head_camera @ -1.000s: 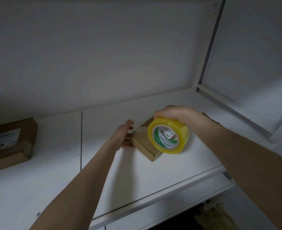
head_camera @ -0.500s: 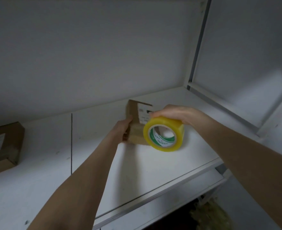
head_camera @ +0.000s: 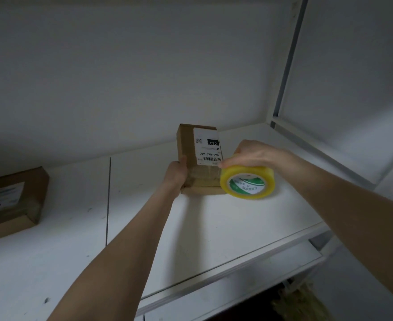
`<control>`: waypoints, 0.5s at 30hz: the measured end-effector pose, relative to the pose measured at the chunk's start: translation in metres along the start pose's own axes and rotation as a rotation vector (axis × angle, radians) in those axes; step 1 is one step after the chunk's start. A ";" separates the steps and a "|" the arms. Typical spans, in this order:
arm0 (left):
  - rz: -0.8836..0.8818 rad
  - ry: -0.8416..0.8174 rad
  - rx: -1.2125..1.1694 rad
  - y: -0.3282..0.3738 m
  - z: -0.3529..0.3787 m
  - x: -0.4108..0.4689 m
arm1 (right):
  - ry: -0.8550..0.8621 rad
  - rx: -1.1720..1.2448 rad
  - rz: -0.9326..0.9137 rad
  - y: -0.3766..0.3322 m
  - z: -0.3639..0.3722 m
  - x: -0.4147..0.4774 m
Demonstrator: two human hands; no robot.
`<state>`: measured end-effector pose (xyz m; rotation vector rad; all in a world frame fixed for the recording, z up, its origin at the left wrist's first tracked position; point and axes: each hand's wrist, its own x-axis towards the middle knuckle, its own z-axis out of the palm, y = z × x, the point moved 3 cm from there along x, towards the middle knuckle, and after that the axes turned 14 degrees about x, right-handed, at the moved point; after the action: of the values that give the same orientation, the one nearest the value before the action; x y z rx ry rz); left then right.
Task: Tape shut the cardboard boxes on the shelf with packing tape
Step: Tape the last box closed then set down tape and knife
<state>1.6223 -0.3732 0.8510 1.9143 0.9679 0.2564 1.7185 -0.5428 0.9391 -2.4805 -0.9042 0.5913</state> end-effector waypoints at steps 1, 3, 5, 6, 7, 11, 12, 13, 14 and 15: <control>-0.009 0.016 0.007 0.000 0.001 0.001 | 0.006 -0.010 -0.002 0.000 0.000 0.001; -0.026 0.039 0.012 -0.001 0.002 0.001 | 0.024 -0.049 -0.010 -0.001 -0.001 0.004; -0.031 0.065 0.003 -0.001 0.002 0.001 | 0.025 -0.106 -0.022 -0.001 -0.002 0.006; -0.025 0.085 0.017 0.000 0.001 -0.001 | 0.012 -0.104 -0.026 0.000 -0.003 0.006; -0.014 0.113 0.047 0.001 0.000 -0.002 | -0.007 -0.067 -0.030 0.002 -0.003 0.007; 0.080 0.198 0.138 0.001 -0.005 -0.002 | -0.004 0.086 -0.053 0.009 -0.008 0.011; 0.088 0.207 0.143 0.001 -0.007 -0.002 | 0.008 0.053 -0.048 0.009 -0.009 0.012; 0.101 0.213 0.149 0.000 -0.008 -0.001 | 0.019 -0.006 -0.036 0.009 -0.009 0.012; 0.115 0.211 0.155 0.000 -0.009 -0.001 | 0.033 -0.071 -0.022 0.008 -0.009 0.011; 0.134 0.211 0.166 0.001 -0.010 0.000 | 0.047 -0.123 -0.010 0.008 -0.009 0.010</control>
<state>1.6174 -0.3666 0.8577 2.1400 1.0262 0.4776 1.7340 -0.5436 0.9397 -2.5862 -0.9608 0.4859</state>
